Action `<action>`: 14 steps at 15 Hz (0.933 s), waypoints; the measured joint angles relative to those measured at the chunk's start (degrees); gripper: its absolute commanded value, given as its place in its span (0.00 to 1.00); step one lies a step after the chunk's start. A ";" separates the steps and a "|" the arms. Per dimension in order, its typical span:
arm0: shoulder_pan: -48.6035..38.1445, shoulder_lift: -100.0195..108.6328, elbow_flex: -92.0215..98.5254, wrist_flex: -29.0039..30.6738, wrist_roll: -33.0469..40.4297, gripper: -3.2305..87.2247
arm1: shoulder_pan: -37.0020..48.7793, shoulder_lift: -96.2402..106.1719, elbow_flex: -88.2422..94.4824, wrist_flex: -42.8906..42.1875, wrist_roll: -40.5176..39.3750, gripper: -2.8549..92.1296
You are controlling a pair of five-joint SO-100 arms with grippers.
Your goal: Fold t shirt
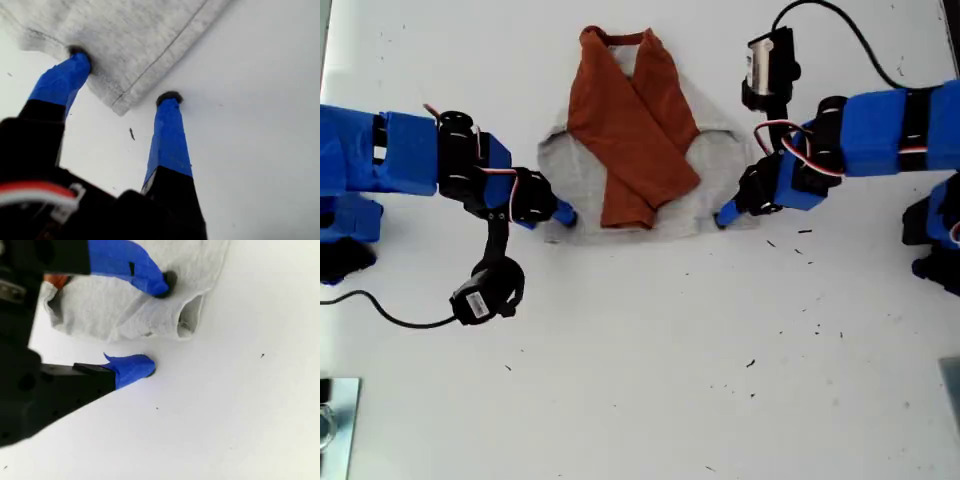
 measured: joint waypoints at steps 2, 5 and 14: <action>-1.05 -5.89 -4.39 0.00 2.72 0.03 | 0.09 -4.66 0.18 -3.16 0.26 0.06; -0.70 -10.63 -11.16 0.44 5.27 0.03 | -1.05 -4.22 -0.62 -6.33 0.53 0.06; 23.55 2.72 -16.17 8.09 -4.22 0.03 | -21.53 40.17 6.50 14.68 12.04 0.06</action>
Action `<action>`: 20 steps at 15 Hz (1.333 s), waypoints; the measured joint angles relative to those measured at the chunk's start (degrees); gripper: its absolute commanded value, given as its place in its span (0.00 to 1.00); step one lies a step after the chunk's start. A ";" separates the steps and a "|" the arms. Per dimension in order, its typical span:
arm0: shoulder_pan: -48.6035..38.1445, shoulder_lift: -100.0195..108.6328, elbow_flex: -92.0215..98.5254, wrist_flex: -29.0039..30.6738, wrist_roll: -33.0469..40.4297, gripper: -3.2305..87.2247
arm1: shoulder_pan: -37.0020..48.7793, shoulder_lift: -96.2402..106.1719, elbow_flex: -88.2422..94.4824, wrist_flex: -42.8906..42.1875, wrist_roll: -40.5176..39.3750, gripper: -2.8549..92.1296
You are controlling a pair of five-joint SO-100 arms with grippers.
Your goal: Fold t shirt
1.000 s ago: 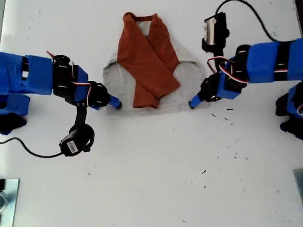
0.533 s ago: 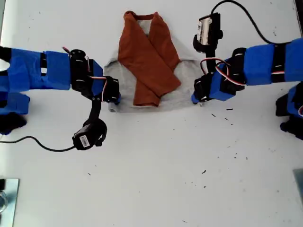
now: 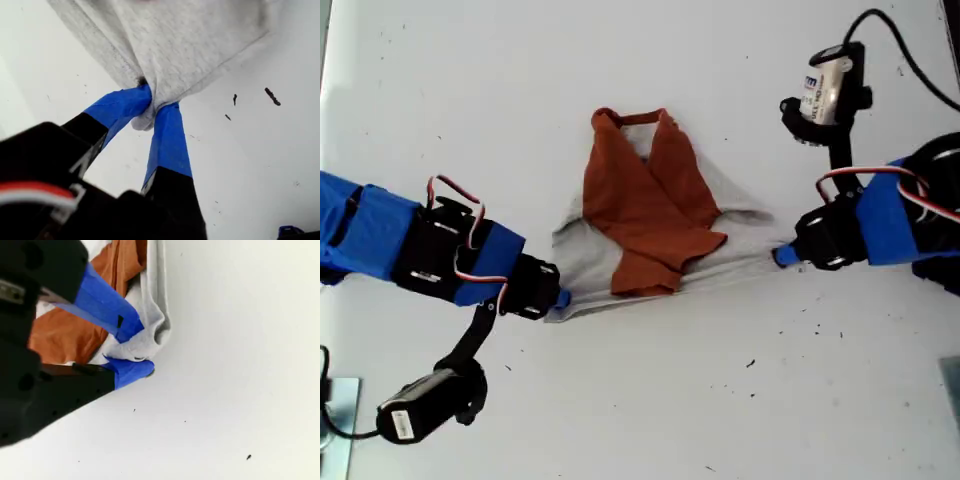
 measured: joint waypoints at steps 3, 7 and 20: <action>-1.14 8.79 0.70 2.29 2.11 0.03 | 6.68 -0.70 -2.64 -1.67 -5.98 0.06; -21.71 25.31 10.81 4.13 11.95 0.03 | 27.60 -8.09 -5.80 -19.34 -19.25 0.06; -65.83 36.56 30.32 -9.40 29.00 0.25 | 64.69 0.97 12.83 -47.02 -19.25 0.26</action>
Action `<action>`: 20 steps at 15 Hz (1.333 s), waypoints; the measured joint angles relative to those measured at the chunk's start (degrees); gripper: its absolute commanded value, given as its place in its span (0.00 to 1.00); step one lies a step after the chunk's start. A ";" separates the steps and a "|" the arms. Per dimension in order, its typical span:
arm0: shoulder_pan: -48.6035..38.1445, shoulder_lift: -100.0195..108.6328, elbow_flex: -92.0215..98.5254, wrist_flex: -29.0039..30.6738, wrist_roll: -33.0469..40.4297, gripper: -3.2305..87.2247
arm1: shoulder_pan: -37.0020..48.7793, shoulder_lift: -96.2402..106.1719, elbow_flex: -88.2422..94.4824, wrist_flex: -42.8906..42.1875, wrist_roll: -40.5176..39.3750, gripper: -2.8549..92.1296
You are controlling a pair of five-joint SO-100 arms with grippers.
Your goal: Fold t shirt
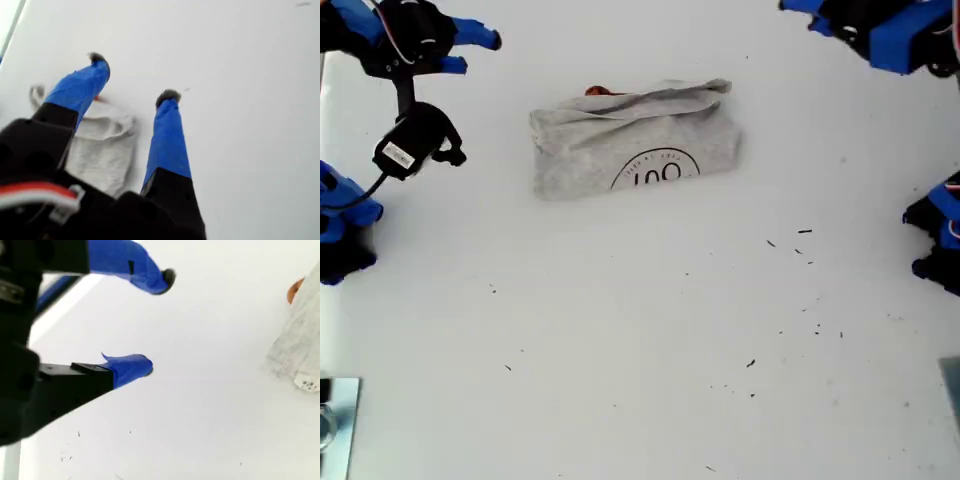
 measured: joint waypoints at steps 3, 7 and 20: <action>9.76 7.03 7.91 -0.79 -1.85 0.08 | -3.87 25.49 12.66 15.38 -1.76 0.18; 35.60 33.93 33.31 -6.06 -18.72 0.03 | -19.86 56.95 30.32 36.12 3.43 0.07; 43.42 75.06 53.88 5.19 -21.09 0.12 | -29.53 59.06 37.18 46.58 -10.37 0.07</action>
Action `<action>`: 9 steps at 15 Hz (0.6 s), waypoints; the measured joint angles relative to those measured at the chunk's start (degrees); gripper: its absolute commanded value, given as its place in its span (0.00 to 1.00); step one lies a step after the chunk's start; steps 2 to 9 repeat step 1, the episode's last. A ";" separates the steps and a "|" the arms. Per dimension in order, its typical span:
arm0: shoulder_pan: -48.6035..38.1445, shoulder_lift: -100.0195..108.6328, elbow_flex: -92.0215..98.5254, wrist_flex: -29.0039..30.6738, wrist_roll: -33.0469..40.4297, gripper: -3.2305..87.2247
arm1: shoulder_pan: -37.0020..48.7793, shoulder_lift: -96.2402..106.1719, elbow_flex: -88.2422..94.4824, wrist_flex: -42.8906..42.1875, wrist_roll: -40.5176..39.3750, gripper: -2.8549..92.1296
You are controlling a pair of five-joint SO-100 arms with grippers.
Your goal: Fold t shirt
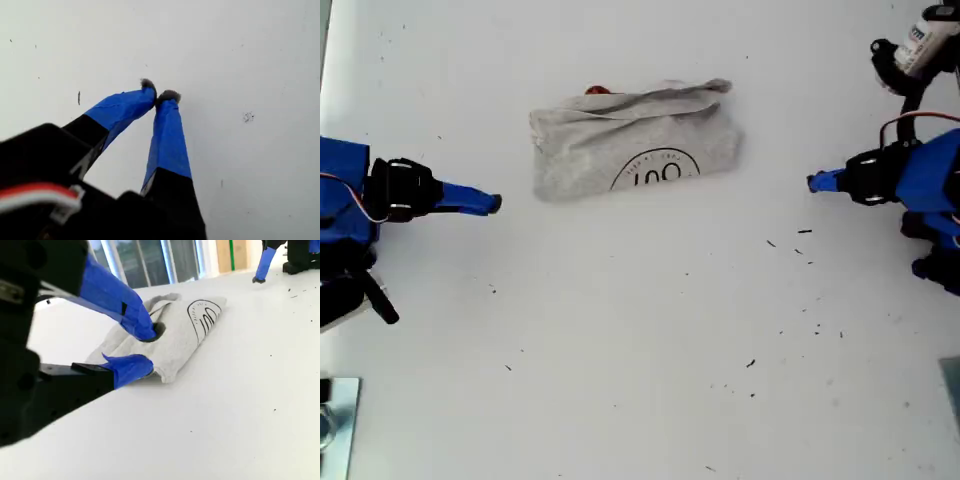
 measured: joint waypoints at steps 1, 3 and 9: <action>-0.18 0.00 0.00 0.00 0.00 0.12 | 0.00 0.00 0.00 0.00 0.00 0.07; -0.18 0.00 0.00 0.00 0.00 0.12 | 0.00 0.00 0.00 0.00 0.00 0.07; -0.18 0.00 0.00 0.00 0.00 0.12 | 0.00 0.00 0.00 0.00 0.00 0.07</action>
